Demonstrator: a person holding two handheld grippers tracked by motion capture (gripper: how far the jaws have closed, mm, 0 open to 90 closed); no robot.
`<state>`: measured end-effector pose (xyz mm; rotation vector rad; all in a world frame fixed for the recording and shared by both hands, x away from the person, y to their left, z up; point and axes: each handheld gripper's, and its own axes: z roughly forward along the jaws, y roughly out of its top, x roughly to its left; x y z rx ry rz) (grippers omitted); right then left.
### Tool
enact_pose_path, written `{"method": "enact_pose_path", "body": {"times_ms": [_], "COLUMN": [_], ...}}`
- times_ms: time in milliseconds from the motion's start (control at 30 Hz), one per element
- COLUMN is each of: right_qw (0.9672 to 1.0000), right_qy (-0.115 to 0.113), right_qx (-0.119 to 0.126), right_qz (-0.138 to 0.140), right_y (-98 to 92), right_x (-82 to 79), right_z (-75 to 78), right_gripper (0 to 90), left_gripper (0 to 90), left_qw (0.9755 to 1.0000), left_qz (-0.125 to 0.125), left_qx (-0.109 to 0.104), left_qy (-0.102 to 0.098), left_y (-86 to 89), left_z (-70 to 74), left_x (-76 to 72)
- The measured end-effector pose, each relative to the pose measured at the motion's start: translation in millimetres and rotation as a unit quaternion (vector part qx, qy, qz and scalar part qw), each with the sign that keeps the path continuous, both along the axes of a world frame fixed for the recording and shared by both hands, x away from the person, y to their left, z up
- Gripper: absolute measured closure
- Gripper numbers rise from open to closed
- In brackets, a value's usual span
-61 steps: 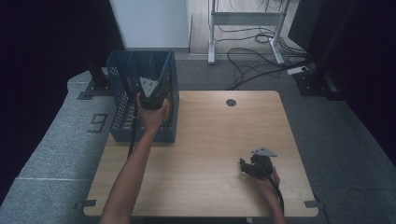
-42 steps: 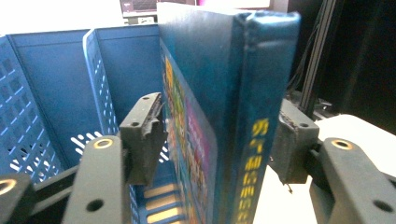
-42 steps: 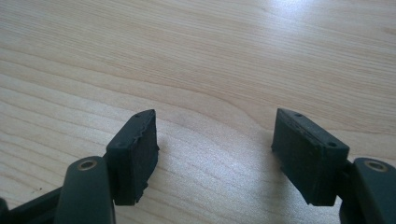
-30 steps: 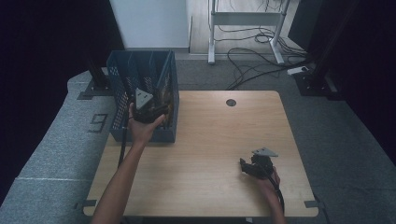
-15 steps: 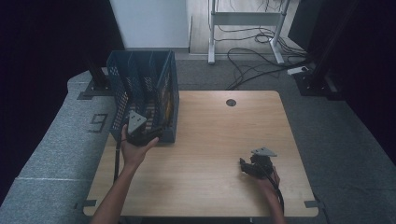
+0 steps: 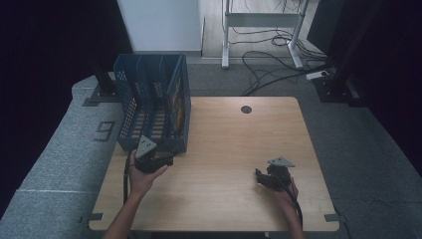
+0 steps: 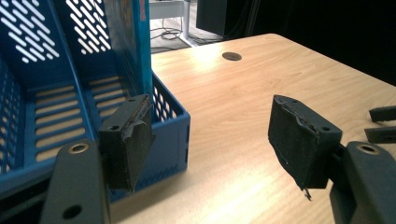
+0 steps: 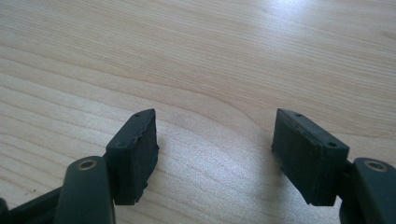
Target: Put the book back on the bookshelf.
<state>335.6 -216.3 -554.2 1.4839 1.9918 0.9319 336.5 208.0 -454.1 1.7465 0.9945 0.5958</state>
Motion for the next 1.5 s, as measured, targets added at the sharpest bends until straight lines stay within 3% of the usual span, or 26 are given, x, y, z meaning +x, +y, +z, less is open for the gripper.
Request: {"method": "enact_pose_path", "body": {"times_ms": [333, 533, 700, 833, 967, 1200, 1500], "right_qw": [1.0, 1.0, 1.0, 1.0, 1.0, 1.0, 1.0], "right_qy": [0.0, 0.0, 0.0, 0.0, 0.0, 0.002, 0.003], "right_qx": [0.0, -0.001, -0.002, -0.002, -0.002, -0.003, -0.004], "right_qz": [0.0, 0.0, 0.0, -0.002, -0.002, -0.005, -0.006], "right_y": [0.1, 0.2, 0.2, 0.2, 0.2, 0.8, 1.3], "right_x": [0.0, -0.1, -0.1, 0.0, 0.1, 1.6, 2.4], "right_z": [0.0, 0.0, 0.0, -0.1, 0.0, -0.2, -0.2], "right_gripper": [30.2, 30.3, 30.0, 29.3, 29.3, 26.4, 25.3], "left_gripper": [29.8, 29.3, 28.7, 28.6, 28.2, 27.4, 26.2], "left_qw": [0.9995, 0.9984, 0.9961, 0.9939, 0.9918, 0.9907, 0.9873], "left_qz": [-0.011, -0.013, -0.015, -0.016, -0.023, -0.017, -0.007], "left_qx": [0.002, 0.021, 0.045, 0.068, 0.076, 0.071, 0.087], "left_qy": [0.03, 0.05, 0.074, 0.086, 0.1, 0.115, 0.133], "left_y": [2.1, 2.7, 1.4, -1.3, -3.5, 0.2, -1.4], "left_z": [-28.6, -51.7, -67.7, -74.6, -80.7, -85.0, -90.0], "left_x": [-18.8, -24.4, -18.4, -13.2, -11.1, -8.4, -6.1]}}
